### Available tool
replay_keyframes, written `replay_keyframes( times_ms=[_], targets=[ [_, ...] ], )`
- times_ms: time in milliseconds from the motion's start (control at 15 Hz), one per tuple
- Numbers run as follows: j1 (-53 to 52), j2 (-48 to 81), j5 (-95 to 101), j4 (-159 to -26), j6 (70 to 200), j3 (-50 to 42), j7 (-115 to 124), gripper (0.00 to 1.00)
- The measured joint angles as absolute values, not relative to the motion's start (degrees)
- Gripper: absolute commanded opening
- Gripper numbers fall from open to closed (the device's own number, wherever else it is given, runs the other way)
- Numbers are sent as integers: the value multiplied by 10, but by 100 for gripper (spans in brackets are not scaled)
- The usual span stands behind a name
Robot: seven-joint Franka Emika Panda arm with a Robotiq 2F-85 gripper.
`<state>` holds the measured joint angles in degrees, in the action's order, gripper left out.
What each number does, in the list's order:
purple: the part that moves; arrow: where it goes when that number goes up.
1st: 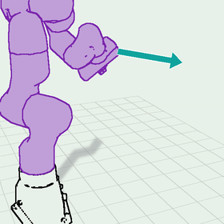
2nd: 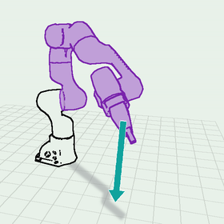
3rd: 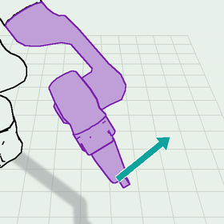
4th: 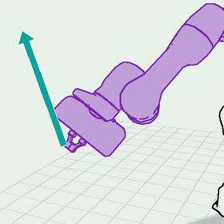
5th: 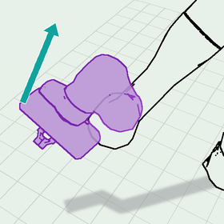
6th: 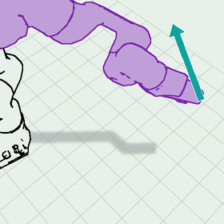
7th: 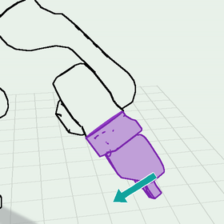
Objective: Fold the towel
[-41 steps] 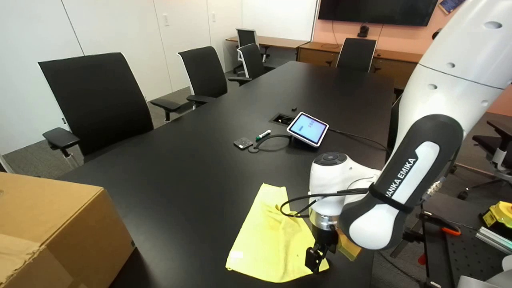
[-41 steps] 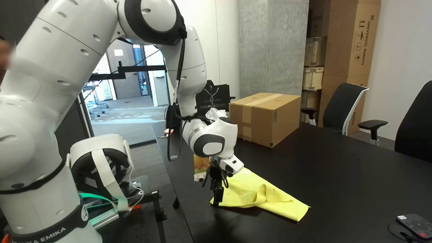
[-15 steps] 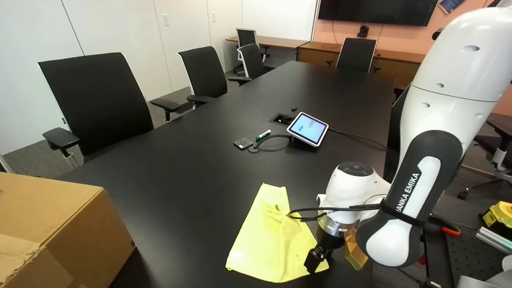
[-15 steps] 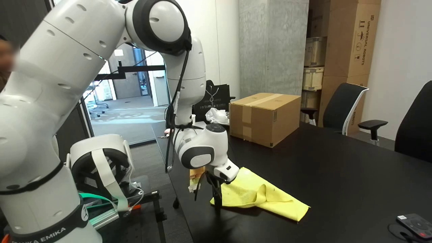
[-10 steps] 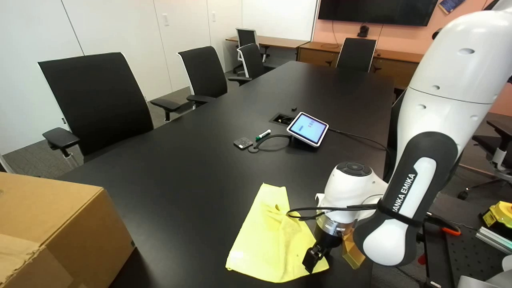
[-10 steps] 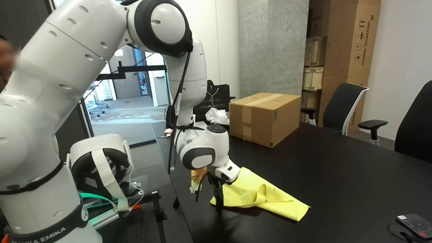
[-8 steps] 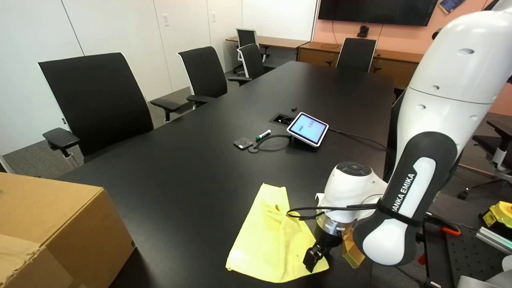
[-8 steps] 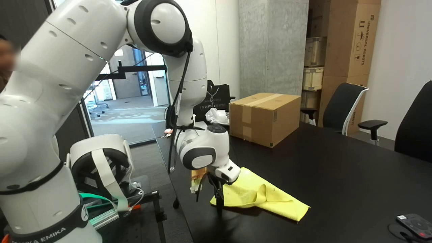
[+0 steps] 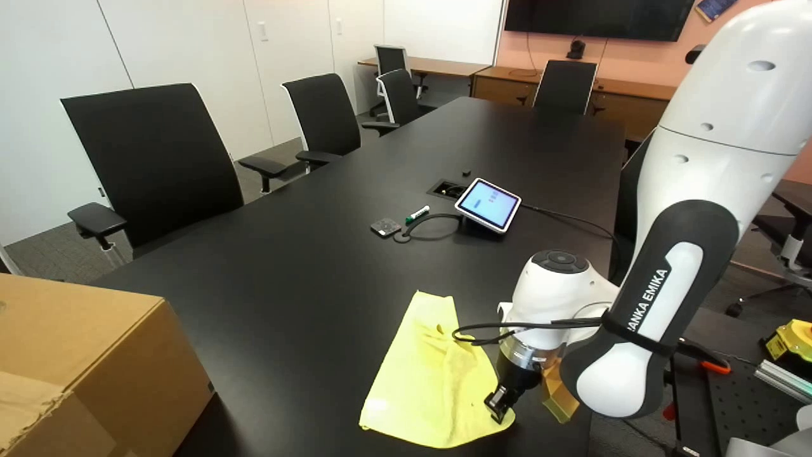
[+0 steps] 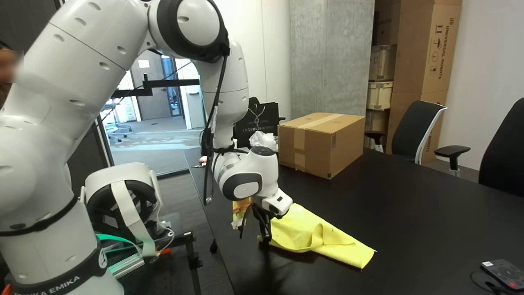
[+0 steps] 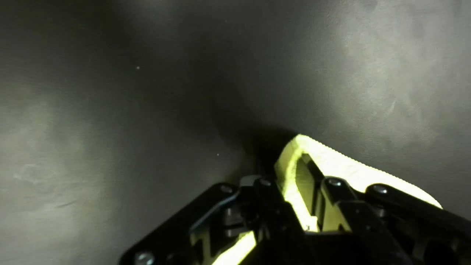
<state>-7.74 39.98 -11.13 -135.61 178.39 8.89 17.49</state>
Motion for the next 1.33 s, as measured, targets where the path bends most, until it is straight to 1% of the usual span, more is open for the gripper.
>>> replay_keyframes(
  times_ms=[67, 200, 267, 333, 400, 467, 667, 733, 800, 1067, 1333],
  targets=[
    [-80, 394, -111, -1356, 1774, 89, 175, 4],
    [-86, 381, -111, -1357, 1753, 89, 175, 8],
    [-90, 373, -111, -1357, 1744, 88, 175, 7],
    [-94, 367, -111, -1357, 1738, 87, 175, 9],
    [-99, 361, -111, -1357, 1733, 85, 175, 8],
    [-104, 356, -111, -1357, 1729, 83, 175, 10],
    [-120, 344, -111, -1352, 1722, 72, 175, 8],
    [-130, 341, -108, -1348, 1722, 63, 175, 8],
    [-143, 340, -104, -1341, 1722, 50, 176, 6],
    [-205, 341, -76, -1285, 1697, -10, 186, 6],
    [-243, 347, -38, -1201, 1633, -35, 203, 6]
  ],
)
